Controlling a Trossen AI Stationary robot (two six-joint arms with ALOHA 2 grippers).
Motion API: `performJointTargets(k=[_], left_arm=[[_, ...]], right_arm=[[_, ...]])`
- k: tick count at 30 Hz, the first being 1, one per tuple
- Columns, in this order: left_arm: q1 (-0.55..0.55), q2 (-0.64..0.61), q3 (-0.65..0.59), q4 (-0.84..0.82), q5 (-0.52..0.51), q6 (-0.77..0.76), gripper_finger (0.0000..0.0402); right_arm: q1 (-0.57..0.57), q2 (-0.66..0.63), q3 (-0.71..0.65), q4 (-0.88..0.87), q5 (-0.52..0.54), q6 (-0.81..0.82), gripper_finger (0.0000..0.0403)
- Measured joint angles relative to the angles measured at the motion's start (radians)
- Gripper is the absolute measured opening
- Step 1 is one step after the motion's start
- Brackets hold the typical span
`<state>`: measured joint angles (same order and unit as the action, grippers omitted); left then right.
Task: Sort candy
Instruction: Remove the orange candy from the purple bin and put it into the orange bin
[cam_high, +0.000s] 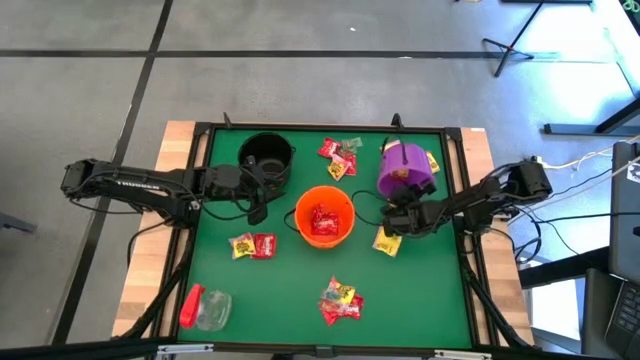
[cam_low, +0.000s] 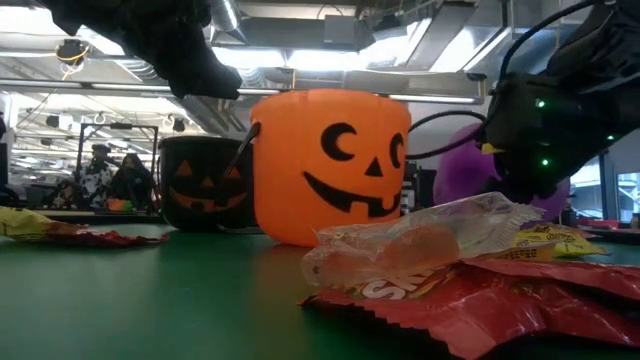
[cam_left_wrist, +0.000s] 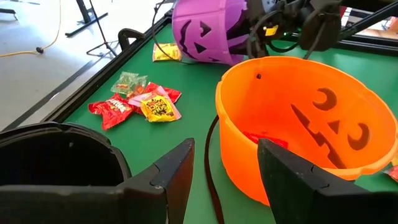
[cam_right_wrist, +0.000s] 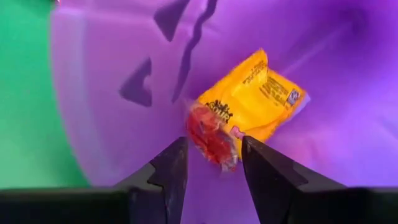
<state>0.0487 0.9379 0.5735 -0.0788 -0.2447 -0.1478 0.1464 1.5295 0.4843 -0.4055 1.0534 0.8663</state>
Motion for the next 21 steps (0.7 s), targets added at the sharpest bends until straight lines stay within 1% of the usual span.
performJointTargets(k=[8,14,18,21], left_arm=[[0.0,0.0,0.0,-0.012,0.0,0.0,0.0167],[0.0,0.0,0.0,-0.018,0.0,0.0,0.0167],[0.0,0.0,0.0,-0.018,0.0,0.0,0.0167],[0.0,0.0,0.0,-0.018,0.0,0.0,0.0167]], right_arm=[[-0.061,0.0,-0.115,0.196,-0.053,-0.013,0.0149],[-0.065,-0.001,-0.155,0.319,-0.053,-0.101,0.0149],[-0.104,-0.004,-0.17,0.394,-0.117,-0.183,0.0147],[-0.159,-0.004,-0.177,0.444,-0.171,-0.245,0.0132]])
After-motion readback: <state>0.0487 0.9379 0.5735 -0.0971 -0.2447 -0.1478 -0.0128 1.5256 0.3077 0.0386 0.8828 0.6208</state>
